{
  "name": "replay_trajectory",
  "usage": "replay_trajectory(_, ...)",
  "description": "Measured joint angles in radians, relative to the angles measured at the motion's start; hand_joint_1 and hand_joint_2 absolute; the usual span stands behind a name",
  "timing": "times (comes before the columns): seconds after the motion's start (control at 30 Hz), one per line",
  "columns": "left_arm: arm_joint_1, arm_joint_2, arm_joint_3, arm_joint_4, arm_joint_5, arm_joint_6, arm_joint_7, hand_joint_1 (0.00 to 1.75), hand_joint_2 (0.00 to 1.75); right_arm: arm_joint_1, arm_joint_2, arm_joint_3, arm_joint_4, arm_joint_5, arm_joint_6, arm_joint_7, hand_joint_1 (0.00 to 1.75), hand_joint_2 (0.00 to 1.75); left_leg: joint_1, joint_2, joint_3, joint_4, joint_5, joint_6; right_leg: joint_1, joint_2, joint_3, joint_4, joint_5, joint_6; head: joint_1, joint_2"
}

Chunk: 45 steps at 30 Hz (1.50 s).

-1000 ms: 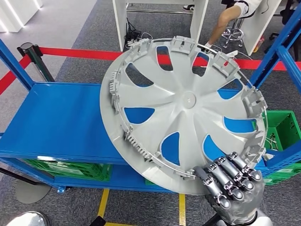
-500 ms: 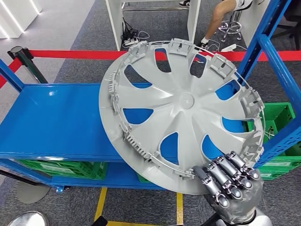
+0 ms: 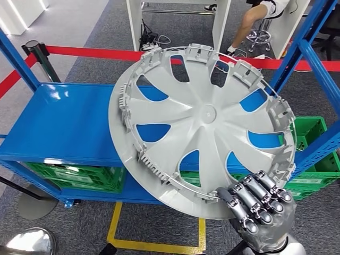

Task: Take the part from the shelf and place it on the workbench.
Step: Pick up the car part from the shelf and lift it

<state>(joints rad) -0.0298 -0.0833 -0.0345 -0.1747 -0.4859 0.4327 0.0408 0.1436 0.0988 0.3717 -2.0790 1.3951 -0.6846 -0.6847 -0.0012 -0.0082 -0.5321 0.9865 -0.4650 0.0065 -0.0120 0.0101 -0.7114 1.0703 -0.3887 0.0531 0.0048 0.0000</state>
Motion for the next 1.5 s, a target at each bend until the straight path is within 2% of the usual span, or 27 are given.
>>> replay_trajectory(0.1,0.0,-0.001,0.001,0.0,0.001,0.001,0.0,0.0,1.75,-0.001,0.0,0.0,0.001,-0.001,0.0,0.0,1.75,1.75,-0.003,0.003,-0.034,0.001,0.03,0.011,0.002,-0.002,-0.036,0.179,-0.144,0.004,0.002,0.0)
replay_trajectory(0.13,0.0,-0.001,0.002,0.0,0.001,0.001,0.0,0.0,1.75,-0.001,0.0,0.0,0.002,-0.002,0.0,0.0,1.75,1.75,-0.005,0.004,-0.046,0.001,0.04,0.013,0.003,-0.002,-0.034,0.223,-0.162,0.003,0.002,0.0)
replay_trajectory(0.17,0.0,-0.001,0.002,0.0,0.001,0.002,0.0,0.0,1.75,-0.001,0.0,0.0,0.003,-0.002,0.0,0.0,1.75,1.75,-0.008,0.005,-0.057,0.002,0.049,0.014,0.005,-0.002,-0.016,0.233,-0.158,0.0,0.002,0.0)
replay_trajectory(0.23,0.0,-0.001,0.004,0.0,0.001,0.003,0.0,0.0,1.75,-0.001,0.0,0.0,0.005,-0.004,0.0,0.0,1.75,1.75,-0.013,0.005,-0.078,0.002,0.067,0.014,0.011,-0.002,0.071,0.15,-0.12,-0.013,0.002,0.0)
replay_trajectory(0.3,0.0,-0.003,0.005,0.0,0.001,0.003,0.0,0.0,1.75,-0.004,0.0,0.001,0.004,-0.004,0.0,-0.001,1.75,1.75,-0.017,0.005,-0.093,0.002,0.083,0.01,0.019,-0.004,0.174,0.009,-0.116,-0.03,0.001,0.0)
replay_trajectory(0.37,-0.001,-0.003,0.006,0.0,0.0,0.003,0.0,0.0,1.75,-0.005,0.0,0.002,0.005,-0.005,0.0,-0.001,1.75,1.75,-0.015,0.006,-0.099,0.001,0.099,0.002,0.025,-0.004,0.213,-0.063,-0.128,-0.037,0.001,0.0)
replay_trajectory(0.43,0.0,-0.003,0.006,0.0,-0.001,0.004,0.001,0.0,1.75,-0.005,0.0,0.002,0.005,-0.006,0.0,-0.002,1.75,1.75,-0.012,0.006,-0.102,-0.003,0.111,-0.01,0.026,-0.004,0.205,-0.073,-0.111,-0.042,0.003,0.0)
replay_trajectory(0.47,0.0,-0.002,0.007,0.0,-0.007,0.006,0.004,0.0,1.75,-0.005,0.0,0.002,0.006,-0.007,0.0,-0.002,1.75,1.75,-0.011,0.006,-0.108,0.002,0.099,-0.017,0.023,-0.005,0.2,-0.077,-0.1,-0.047,0.003,0.0)
replay_trajectory(0.53,0.002,-0.001,0.014,0.001,-0.027,0.008,0.009,0.0,1.75,-0.004,0.0,0.003,0.011,-0.018,0.0,-0.002,1.75,1.75,-0.007,0.005,-0.131,0.065,0.022,-0.031,0.016,-0.007,0.184,-0.083,-0.074,-0.056,0.0,0.0)
replay_trajectory(0.6,0.002,-0.002,0.029,0.001,-0.044,0.008,0.011,0.0,1.75,-0.001,0.001,0.003,0.021,-0.037,0.0,-0.002,1.75,1.75,0.002,0.006,-0.161,0.188,-0.071,-0.044,0.013,-0.008,0.156,-0.082,-0.051,-0.056,-0.004,0.0)
replay_trajectory(0.63,0.001,-0.002,0.036,0.001,-0.048,0.008,0.011,0.0,1.75,0.001,0.001,0.003,0.026,-0.045,0.0,-0.002,1.75,1.75,0.006,0.006,-0.167,0.238,-0.09,-0.05,0.011,-0.009,0.14,-0.082,-0.04,-0.054,-0.004,0.0)
replay_trajectory(0.67,0.001,-0.002,0.042,0.001,-0.05,0.008,0.011,0.0,1.75,0.001,0.001,0.003,0.031,-0.05,0.0,-0.002,1.75,1.75,0.011,0.006,-0.161,0.264,-0.086,-0.056,0.007,-0.009,0.124,-0.08,-0.029,-0.05,-0.004,0.0)
replay_trajectory(0.73,0.0,-0.001,0.052,0.001,-0.052,0.008,0.011,0.0,1.75,0.002,0.001,0.005,0.037,-0.054,0.0,-0.002,1.75,1.75,0.02,0.006,-0.102,0.219,-0.032,-0.067,-0.001,-0.009,0.093,-0.075,-0.007,-0.039,-0.004,0.0)
replay_trajectory(0.8,-0.004,-0.003,0.057,0.001,-0.055,0.008,0.011,0.0,1.75,0.002,0.002,0.006,0.038,-0.053,0.0,-0.002,1.75,1.75,0.028,0.004,-0.002,0.087,-0.012,-0.076,-0.007,-0.01,0.067,-0.068,0.011,-0.024,-0.006,0.0)
replay_trajectory(0.87,-0.008,-0.005,0.06,0.001,-0.059,0.009,0.011,0.0,1.75,0.002,0.004,0.006,0.038,-0.05,0.0,-0.002,1.75,1.75,0.026,0.0,0.055,-0.008,-0.032,-0.063,-0.008,-0.012,0.053,-0.066,0.032,-0.009,-0.008,0.0)
replay_trajectory(0.93,-0.008,-0.004,0.063,0.001,-0.06,0.009,0.011,0.0,1.75,0.002,0.005,0.006,0.038,-0.048,0.0,-0.003,1.75,1.75,0.02,-0.001,0.047,-0.023,-0.029,-0.039,-0.011,-0.014,0.048,-0.074,0.053,0.006,-0.008,0.0)
replay_trajectory(0.97,-0.006,-0.004,0.065,0.001,-0.06,0.009,0.011,0.0,1.75,0.003,0.005,0.006,0.039,-0.048,0.0,-0.003,1.75,1.75,0.019,0.001,0.04,-0.022,-0.02,-0.028,-0.014,-0.014,0.043,-0.072,0.047,0.011,-0.007,0.0)
replay_trajectory(1.03,-0.002,-0.003,0.067,0.001,-0.061,0.009,0.011,0.0,1.75,0.004,0.005,0.006,0.039,-0.046,0.0,-0.002,1.75,1.75,0.017,0.005,0.02,-0.022,0.0,-0.009,-0.016,-0.013,0.021,-0.013,-0.023,0.017,-0.006,0.0)
replay_trajectory(1.1,-0.002,-0.002,0.069,0.001,-0.063,-0.01,0.01,0.0,1.75,0.003,0.005,0.005,0.039,-0.033,0.0,-0.002,1.75,1.75,0.01,0.006,-0.005,-0.022,0.018,0.002,-0.013,-0.013,-0.011,0.12,-0.124,0.017,-0.003,0.0)
replay_trajectory(1.13,-0.002,0.0,0.07,0.001,-0.065,-0.024,0.009,0.0,1.75,0.002,0.006,0.004,0.039,-0.022,0.0,-0.003,1.75,1.75,0.007,0.005,-0.018,-0.022,0.028,0.004,-0.01,-0.012,-0.021,0.182,-0.149,0.015,-0.002,0.0)
replay_trajectory(1.17,-0.002,0.002,0.072,0.001,-0.066,-0.04,0.008,0.0,1.75,0.003,0.007,0.003,0.039,-0.011,0.0,-0.004,1.75,1.75,0.003,0.002,-0.032,-0.022,0.038,0.005,-0.006,-0.012,-0.02,0.222,-0.148,0.011,-0.002,0.0)
replay_trajectory(1.2,-0.002,0.005,0.074,0.001,-0.065,-0.055,0.008,0.0,1.75,0.004,0.008,0.002,0.04,-0.002,0.0,-0.005,1.75,1.75,0.0,-0.002,-0.045,-0.021,0.048,0.004,-0.002,-0.011,-0.005,0.229,-0.127,0.006,-0.002,0.0)
replay_trajectory(1.27,-0.003,0.01,0.078,0.001,-0.062,-0.082,0.006,0.0,1.75,0.007,0.014,0.001,0.04,0.011,0.0,-0.006,1.75,1.75,-0.003,-0.013,-0.067,-0.02,0.067,0.002,0.006,0.008,0.077,0.143,-0.08,-0.014,-0.002,0.0)
replay_trajectory(1.33,-0.007,0.016,0.082,0.001,-0.06,-0.107,0.003,0.0,1.75,0.009,0.022,0.001,0.04,0.024,0.0,-0.007,1.75,1.75,-0.005,-0.026,-0.08,-0.019,0.083,-0.004,0.011,0.04,0.186,-0.001,-0.095,-0.034,-0.003,0.0)
replay_trajectory(1.37,-0.009,0.018,0.083,0.001,-0.06,-0.112,0.003,0.0,1.75,0.01,0.026,0.001,0.04,0.029,0.0,-0.007,1.75,1.75,-0.004,-0.033,-0.085,-0.019,0.091,-0.009,0.013,0.05,0.219,-0.054,-0.114,-0.038,-0.002,0.0)
replay_trajectory(1.43,-0.009,0.025,0.085,0.001,-0.06,-0.116,0.002,0.0,1.75,0.01,0.032,0.001,0.04,0.035,0.0,-0.008,1.75,1.75,-0.002,-0.05,-0.092,-0.02,0.107,-0.021,0.014,0.038,0.233,-0.093,-0.128,-0.038,-0.001,0.0)
replay_trajectory(1.5,-0.005,0.032,0.086,0.001,-0.06,-0.117,0.002,0.0,1.75,0.01,0.038,0.001,0.04,0.037,0.0,-0.008,1.75,1.75,-0.002,-0.049,-0.105,-0.005,0.092,-0.033,0.009,0.019,0.23,-0.099,-0.118,-0.044,-0.003,0.0)
